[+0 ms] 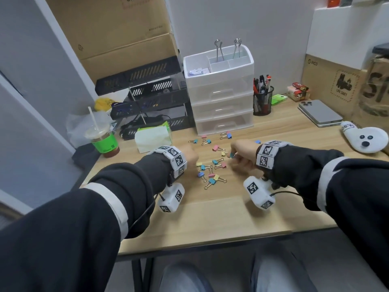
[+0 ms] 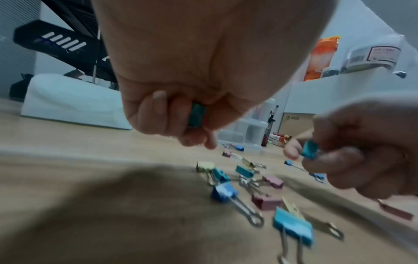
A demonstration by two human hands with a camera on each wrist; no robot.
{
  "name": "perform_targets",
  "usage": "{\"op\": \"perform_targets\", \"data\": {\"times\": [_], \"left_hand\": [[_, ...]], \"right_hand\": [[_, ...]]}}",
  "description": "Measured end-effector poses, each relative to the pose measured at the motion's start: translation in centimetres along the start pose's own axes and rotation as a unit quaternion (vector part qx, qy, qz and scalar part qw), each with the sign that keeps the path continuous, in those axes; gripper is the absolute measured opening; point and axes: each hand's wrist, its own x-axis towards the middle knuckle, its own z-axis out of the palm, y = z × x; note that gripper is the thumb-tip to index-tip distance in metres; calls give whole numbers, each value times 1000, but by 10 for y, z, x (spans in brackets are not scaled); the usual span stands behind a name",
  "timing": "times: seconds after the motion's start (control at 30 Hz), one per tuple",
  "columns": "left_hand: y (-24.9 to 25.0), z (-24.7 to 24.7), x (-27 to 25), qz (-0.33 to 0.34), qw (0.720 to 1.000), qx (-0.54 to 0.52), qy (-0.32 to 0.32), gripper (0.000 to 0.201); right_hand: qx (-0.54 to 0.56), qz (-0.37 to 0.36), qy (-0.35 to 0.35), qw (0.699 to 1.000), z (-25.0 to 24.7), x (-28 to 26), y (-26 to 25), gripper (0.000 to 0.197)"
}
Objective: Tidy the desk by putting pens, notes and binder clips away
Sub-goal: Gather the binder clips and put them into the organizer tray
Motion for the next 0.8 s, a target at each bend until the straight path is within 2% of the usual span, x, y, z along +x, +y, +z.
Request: {"op": "perform_targets", "data": {"times": [0.1, 0.23, 0.33, 0.43, 0.5, 0.63, 0.67, 0.73, 0.8], "left_hand": [[2, 9, -6, 32, 999, 15, -5, 8], [4, 12, -5, 71, 997, 26, 7, 24], [5, 13, -3, 75, 996, 56, -10, 32], [8, 13, -4, 84, 993, 81, -25, 43], [9, 15, -2, 86, 992, 91, -31, 43], [10, 19, 1, 85, 992, 85, -35, 36], [11, 20, 1, 88, 993, 78, -32, 30], [14, 19, -4, 81, 993, 78, -29, 5], [13, 23, 0, 67, 996, 63, -20, 22]], "right_hand": [[116, 31, -20, 993, 1, 7, 4, 21], [142, 11, -37, 989, 7, 10, 4, 29], [-37, -77, 0, 996, 16, 3, 1, 14], [-228, -199, -5, 953, 28, -11, -1, 12], [-319, -227, -37, 920, 36, -19, -1, 17], [-422, -239, -44, 873, 47, -18, -1, 31], [-430, -248, -42, 867, 49, -17, -2, 32], [-430, -263, -37, 863, 48, -16, -4, 30], [-437, -258, -36, 861, 50, -14, -4, 25]]}}
